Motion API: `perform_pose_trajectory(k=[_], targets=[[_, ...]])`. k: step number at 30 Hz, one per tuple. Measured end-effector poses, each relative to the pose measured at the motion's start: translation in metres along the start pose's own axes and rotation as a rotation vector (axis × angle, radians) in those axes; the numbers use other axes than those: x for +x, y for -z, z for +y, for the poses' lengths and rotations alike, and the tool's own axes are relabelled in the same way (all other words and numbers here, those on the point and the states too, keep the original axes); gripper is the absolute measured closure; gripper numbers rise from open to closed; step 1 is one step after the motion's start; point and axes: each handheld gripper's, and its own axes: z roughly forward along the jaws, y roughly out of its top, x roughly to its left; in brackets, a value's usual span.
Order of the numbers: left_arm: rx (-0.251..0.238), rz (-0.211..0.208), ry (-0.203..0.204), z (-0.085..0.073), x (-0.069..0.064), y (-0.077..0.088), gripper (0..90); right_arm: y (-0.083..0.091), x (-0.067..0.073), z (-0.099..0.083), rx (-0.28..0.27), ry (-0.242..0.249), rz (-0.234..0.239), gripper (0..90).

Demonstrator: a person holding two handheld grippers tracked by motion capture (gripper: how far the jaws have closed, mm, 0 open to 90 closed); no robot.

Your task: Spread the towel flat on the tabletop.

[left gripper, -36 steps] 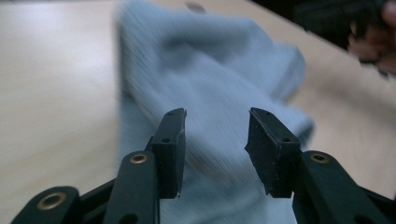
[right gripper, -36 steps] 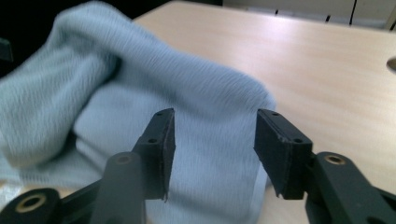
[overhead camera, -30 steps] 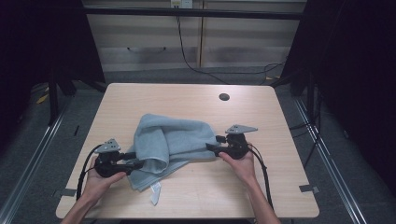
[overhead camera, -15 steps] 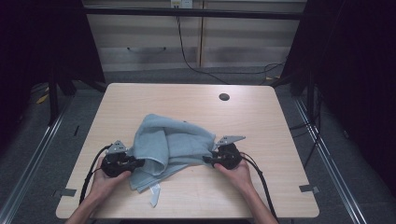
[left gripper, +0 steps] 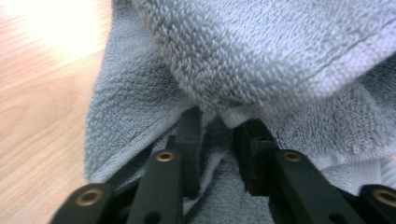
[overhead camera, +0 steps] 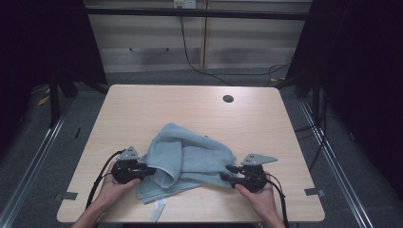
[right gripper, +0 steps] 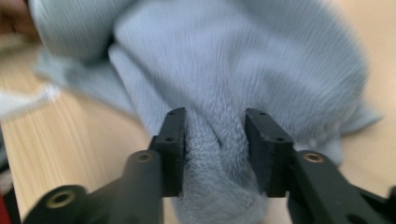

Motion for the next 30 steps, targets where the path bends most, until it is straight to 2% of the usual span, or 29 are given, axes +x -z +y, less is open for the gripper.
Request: perform_pose_trajectory(k=[1,3,4,5,6,7,8,11,14,15,18,21,22,23,24,26,28,29,30], targets=[[-0.002,-0.001,0.014,0.000,0.001,0.000,73.9,0.000,0.000,0.000,0.000,0.000,0.000,57.5],[-0.007,-0.017,0.041,0.000,0.005,0.000,75.5,0.007,0.007,0.004,-0.052,0.026,0.005,60.6],[-0.008,-0.019,0.043,-0.001,0.006,0.000,75.7,0.008,0.012,0.003,-0.058,0.043,0.035,65.8],[-0.008,-0.017,0.042,-0.001,0.006,0.000,75.7,0.005,0.020,0.002,-0.047,0.063,0.070,69.8],[-0.010,-0.013,0.040,-0.001,0.006,0.000,75.7,0.001,0.024,0.001,-0.029,0.067,0.095,70.2],[-0.010,-0.014,0.039,-0.001,0.006,0.000,75.6,-0.004,0.028,0.001,-0.007,0.080,0.125,69.5],[-0.010,-0.014,0.039,-0.001,0.006,0.000,75.5,-0.010,0.030,0.000,0.016,0.096,0.130,66.6],[-0.013,-0.021,0.043,-0.001,0.007,0.000,75.2,-0.031,0.030,0.002,0.072,0.135,0.097,60.0],[-0.018,-0.023,0.045,-0.001,0.008,0.000,74.8,-0.040,0.025,0.006,0.074,0.148,0.085,55.1],[-0.023,-0.025,0.052,-0.002,0.008,-0.001,74.4,-0.046,0.021,0.010,0.073,0.164,0.074,49.5],[-0.030,-0.032,0.060,-0.003,0.010,-0.001,74.4,-0.055,0.016,0.009,0.098,0.177,0.070,46.6],[-0.029,-0.030,0.058,-0.003,0.009,-0.001,74.4,-0.058,0.018,0.006,0.104,0.196,0.050,47.0],[-0.030,-0.030,0.059,-0.003,0.009,-0.001,74.3,-0.059,0.019,0.005,0.105,0.205,0.036,48.8],[-0.030,-0.029,0.060,-0.003,0.009,-0.001,74.2,-0.061,0.021,0.004,0.106,0.245,0.002,52.2],[-0.030,-0.029,0.060,-0.003,0.009,-0.001,74.2,-0.061,0.021,0.004,0.106,0.245,0.002,52.2],[-0.031,-0.032,0.061,-0.003,0.009,-0.001,74.0,-0.063,0.024,0.002,0.101,0.282,-0.038,56.5],[-0.032,-0.033,0.063,-0.003,0.010,-0.001,74.0,-0.063,0.025,0.002,0.101,0.284,-0.042,57.4],[-0.032,-0.035,0.063,-0.003,0.010,-0.001,74.0,-0.063,0.024,0.001,0.098,0.284,-0.051,62.5],[-0.034,-0.036,0.065,-0.003,0.010,-0.001,73.7,-0.062,0.022,0.002,0.092,0.266,-0.068,73.2]])
